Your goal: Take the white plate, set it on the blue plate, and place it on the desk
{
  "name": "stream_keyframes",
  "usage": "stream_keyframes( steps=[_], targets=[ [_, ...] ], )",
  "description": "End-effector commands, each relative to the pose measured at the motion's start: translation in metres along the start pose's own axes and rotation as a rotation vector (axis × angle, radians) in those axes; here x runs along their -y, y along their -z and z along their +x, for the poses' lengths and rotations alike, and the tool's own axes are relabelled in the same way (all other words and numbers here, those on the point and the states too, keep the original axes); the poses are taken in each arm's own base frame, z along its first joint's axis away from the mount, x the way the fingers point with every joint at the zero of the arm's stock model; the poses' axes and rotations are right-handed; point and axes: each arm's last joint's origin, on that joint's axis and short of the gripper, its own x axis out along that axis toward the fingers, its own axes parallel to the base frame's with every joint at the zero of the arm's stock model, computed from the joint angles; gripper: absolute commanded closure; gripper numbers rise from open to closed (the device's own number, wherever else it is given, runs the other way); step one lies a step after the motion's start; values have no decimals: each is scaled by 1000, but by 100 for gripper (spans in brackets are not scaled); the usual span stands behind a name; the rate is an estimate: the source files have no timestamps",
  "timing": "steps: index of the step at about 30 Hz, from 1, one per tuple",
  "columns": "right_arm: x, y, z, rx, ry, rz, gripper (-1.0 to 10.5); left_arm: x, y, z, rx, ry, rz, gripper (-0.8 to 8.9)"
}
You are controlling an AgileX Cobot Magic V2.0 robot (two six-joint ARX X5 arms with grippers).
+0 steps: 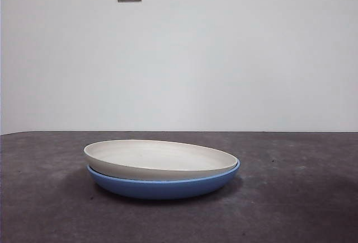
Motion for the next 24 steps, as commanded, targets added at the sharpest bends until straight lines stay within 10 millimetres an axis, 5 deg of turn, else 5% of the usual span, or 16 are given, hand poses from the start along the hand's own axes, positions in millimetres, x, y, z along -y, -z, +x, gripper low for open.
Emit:
stream_keyframes(
  steps=[1,24],
  targets=[
    [0,0,0,8,6,-2,914,-1,7,2,-24,-7,14,794],
    [0,0,0,8,6,-2,914,-1,7,2,-25,-6,96,794]
  ],
)
